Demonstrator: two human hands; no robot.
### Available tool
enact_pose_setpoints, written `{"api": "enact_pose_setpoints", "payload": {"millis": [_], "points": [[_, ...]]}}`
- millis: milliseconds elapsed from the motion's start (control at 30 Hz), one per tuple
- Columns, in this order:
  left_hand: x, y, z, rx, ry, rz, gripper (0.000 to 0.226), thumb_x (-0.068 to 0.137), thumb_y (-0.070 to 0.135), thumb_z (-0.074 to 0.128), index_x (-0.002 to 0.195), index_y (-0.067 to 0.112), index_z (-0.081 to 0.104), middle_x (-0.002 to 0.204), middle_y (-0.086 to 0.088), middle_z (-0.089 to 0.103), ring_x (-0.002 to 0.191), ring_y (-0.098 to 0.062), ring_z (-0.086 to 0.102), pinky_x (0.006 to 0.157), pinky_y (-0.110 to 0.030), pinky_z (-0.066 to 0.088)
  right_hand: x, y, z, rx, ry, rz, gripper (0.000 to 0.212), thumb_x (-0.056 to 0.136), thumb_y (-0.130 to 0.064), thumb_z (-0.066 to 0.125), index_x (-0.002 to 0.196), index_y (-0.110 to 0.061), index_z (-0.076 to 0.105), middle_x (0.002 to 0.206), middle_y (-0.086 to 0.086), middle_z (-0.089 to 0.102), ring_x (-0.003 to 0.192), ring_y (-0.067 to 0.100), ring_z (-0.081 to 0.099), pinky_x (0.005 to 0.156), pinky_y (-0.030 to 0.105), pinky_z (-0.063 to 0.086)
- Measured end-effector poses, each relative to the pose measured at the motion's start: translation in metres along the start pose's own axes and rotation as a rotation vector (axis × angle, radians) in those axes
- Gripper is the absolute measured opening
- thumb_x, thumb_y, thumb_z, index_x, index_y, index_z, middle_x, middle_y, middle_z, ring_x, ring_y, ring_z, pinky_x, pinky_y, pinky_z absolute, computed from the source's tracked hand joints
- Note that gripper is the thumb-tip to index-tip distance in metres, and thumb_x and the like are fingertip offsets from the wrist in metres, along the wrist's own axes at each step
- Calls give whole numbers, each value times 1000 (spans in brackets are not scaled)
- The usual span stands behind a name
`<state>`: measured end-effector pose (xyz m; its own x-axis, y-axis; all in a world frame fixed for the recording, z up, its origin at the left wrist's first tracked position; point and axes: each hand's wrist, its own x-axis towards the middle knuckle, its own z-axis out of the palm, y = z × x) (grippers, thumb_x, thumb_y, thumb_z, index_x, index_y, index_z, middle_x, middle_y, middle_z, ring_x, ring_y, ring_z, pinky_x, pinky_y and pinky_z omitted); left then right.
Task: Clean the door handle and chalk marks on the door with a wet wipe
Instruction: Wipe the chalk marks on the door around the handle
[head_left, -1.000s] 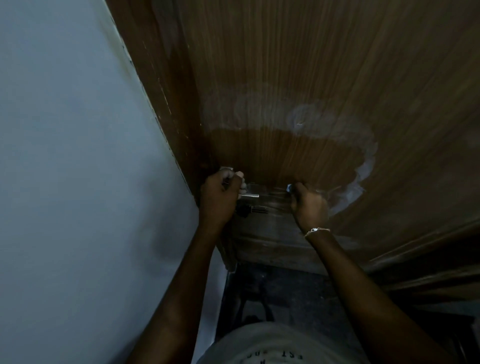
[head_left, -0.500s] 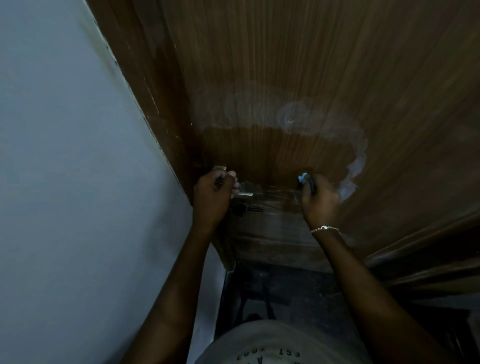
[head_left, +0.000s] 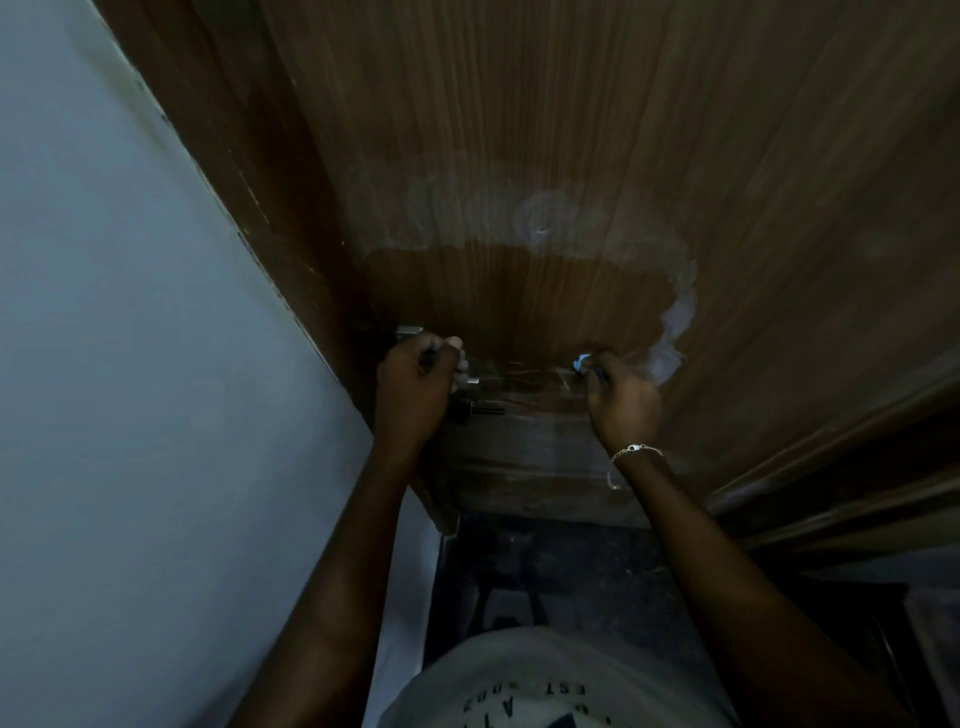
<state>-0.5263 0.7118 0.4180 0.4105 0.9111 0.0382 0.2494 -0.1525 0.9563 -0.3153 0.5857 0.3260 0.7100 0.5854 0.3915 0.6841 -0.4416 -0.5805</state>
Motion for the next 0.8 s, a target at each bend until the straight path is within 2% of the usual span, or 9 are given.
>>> {"api": "enact_pose_setpoints", "payload": {"millis": [100,167,267,400,467,533,633,700,800], "points": [[0,1,3,-15,-2,8,23,98,28,58,93,9,69,84,0,74,79,-13,73,76,-32,60,-3,23,-8,-44,-18,132,10,86,-23,63,93,-21,69,90,6,73,81,34,68,64,34,50],[1,-1,3,-20,6,-2,23,98,29,58,95,9,69,86,-1,74,80,-14,73,76,-32,60,5,29,-19,4,105,172,11,84,-16,65,91,-20,73,93,2,75,84,27,69,67,27,46],[-1,0,8,-26,-3,-25,22,99,28,58,96,9,69,86,-1,73,78,-11,73,72,-28,58,13,13,-22,123,218,114,14,85,-11,64,92,-18,73,96,-3,74,88,14,66,74,23,47],[-5,4,16,-25,-31,-15,19,99,27,57,94,12,68,85,0,73,77,-11,73,72,-25,58,0,27,-3,1,-47,86,6,88,-23,60,91,-21,65,90,0,71,81,24,66,65,32,50],[-6,3,16,-15,-27,-6,20,99,27,57,93,12,68,85,1,73,77,-10,73,71,-24,57,0,41,-9,-15,-80,149,10,86,-25,60,93,-22,67,91,1,73,82,28,68,67,33,51],[-6,1,14,-11,-11,-14,21,99,28,56,95,11,68,86,0,73,78,-9,73,72,-25,57,8,41,-22,52,67,202,13,85,-20,61,94,-22,70,95,0,74,86,24,69,72,28,51],[-6,-2,14,2,0,-21,20,99,27,56,97,11,68,86,0,73,77,-8,72,69,-23,56,15,18,-29,116,262,83,12,85,-9,66,92,-17,72,93,0,73,83,14,65,71,20,45],[-7,-1,17,11,-17,-17,20,99,27,56,96,12,68,86,0,73,77,-10,72,69,-24,57,8,13,-16,37,169,13,9,87,-13,65,94,-19,69,93,1,72,81,19,65,68,28,50],[-8,-1,18,23,-31,-5,21,99,28,56,96,11,68,85,0,73,77,-11,72,71,-27,59,-5,32,1,-77,-71,76,9,89,-29,61,93,-22,64,88,1,69,77,27,66,60,34,51]]}}
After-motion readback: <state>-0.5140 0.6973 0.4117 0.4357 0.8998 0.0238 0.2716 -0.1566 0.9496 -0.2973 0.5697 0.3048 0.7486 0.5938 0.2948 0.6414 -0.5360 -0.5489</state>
